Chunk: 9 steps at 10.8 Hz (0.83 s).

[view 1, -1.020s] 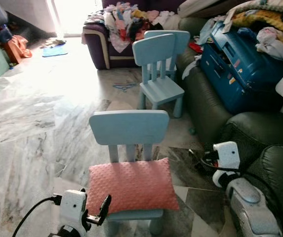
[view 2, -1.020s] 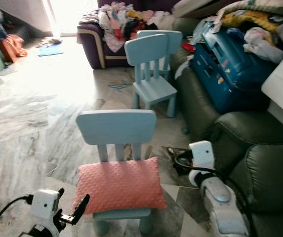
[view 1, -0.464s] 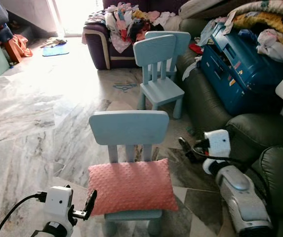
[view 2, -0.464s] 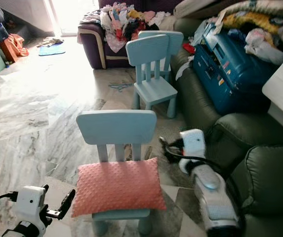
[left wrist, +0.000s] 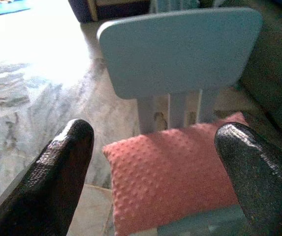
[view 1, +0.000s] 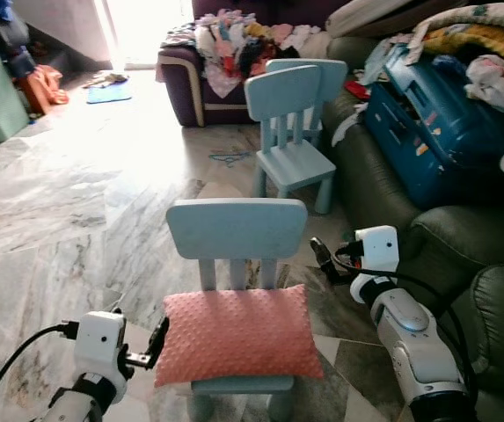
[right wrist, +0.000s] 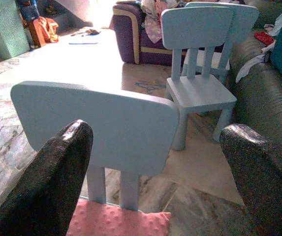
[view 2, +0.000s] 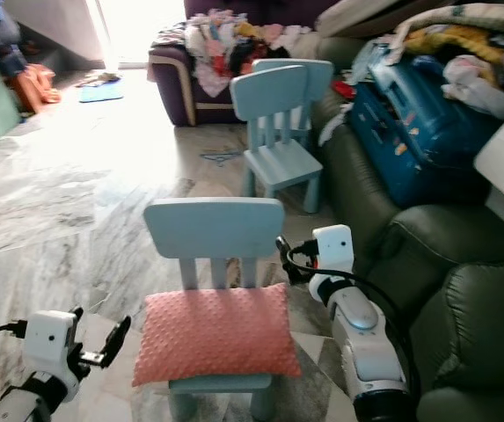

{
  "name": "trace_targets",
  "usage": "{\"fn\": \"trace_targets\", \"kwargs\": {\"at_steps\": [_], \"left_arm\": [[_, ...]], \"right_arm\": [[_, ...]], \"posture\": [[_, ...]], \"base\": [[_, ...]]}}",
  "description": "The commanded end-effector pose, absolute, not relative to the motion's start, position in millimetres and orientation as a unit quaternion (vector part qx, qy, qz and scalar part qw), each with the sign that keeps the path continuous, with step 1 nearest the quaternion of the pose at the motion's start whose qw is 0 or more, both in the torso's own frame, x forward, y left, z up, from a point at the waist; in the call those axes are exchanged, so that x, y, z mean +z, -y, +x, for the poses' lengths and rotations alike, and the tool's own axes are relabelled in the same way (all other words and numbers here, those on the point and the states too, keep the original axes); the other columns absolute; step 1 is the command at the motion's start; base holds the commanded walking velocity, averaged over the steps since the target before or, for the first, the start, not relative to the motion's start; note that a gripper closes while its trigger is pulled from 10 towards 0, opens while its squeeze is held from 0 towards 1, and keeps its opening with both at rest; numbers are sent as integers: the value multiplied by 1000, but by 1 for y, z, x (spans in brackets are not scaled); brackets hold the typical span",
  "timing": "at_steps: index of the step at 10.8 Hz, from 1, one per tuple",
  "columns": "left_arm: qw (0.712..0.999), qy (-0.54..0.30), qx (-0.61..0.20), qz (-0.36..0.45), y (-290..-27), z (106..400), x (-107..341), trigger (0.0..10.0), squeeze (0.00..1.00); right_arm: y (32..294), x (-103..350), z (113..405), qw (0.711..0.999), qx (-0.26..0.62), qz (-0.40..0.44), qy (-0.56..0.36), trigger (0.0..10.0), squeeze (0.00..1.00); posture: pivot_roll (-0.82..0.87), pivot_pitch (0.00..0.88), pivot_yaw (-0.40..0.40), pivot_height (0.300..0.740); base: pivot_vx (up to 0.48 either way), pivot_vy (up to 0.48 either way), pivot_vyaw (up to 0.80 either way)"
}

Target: Move the pillow to the sofa

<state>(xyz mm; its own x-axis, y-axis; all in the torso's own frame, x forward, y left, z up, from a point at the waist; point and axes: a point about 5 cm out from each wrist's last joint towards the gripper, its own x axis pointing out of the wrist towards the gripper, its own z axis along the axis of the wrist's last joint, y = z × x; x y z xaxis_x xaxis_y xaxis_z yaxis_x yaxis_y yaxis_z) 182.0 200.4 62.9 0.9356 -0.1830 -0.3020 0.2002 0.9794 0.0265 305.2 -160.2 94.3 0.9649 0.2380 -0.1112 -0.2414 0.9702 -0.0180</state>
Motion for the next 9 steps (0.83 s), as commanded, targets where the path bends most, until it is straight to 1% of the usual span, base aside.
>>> {"fn": "trace_targets", "kwargs": {"at_steps": [1,2,3,5,6,9], "left_arm": [[983,-152,-101,33,-206,182,66,10000,0],[982,-155,-102,38,-208,182,65,10000,0],[982,-158,-94,35,-209,182,62,10000,0],[983,-161,-88,28,-202,185,55,10000,0],[984,-157,-81,18,-199,186,55,10000,0],[984,-158,-77,13,-196,183,52,10000,0]], "right_arm": [[164,94,303,992,114,-16,-54,10000,0],[162,92,301,990,124,-19,-56,10000,0],[165,90,299,992,112,-17,-57,10000,0],[169,91,296,993,106,-20,-54,10000,0],[173,97,293,994,99,-20,-52,10000,0],[180,94,282,992,102,-30,-63,10000,0]], "posture": [[-108,45,19,740],[-114,42,29,740],[-130,38,35,740],[-154,41,40,740],[-166,54,25,740],[-181,82,30,740]], "base": [[0,0,0],[0,0,0],[0,0,0],[0,0,0],[0,0,0],[0,0,0]]}}
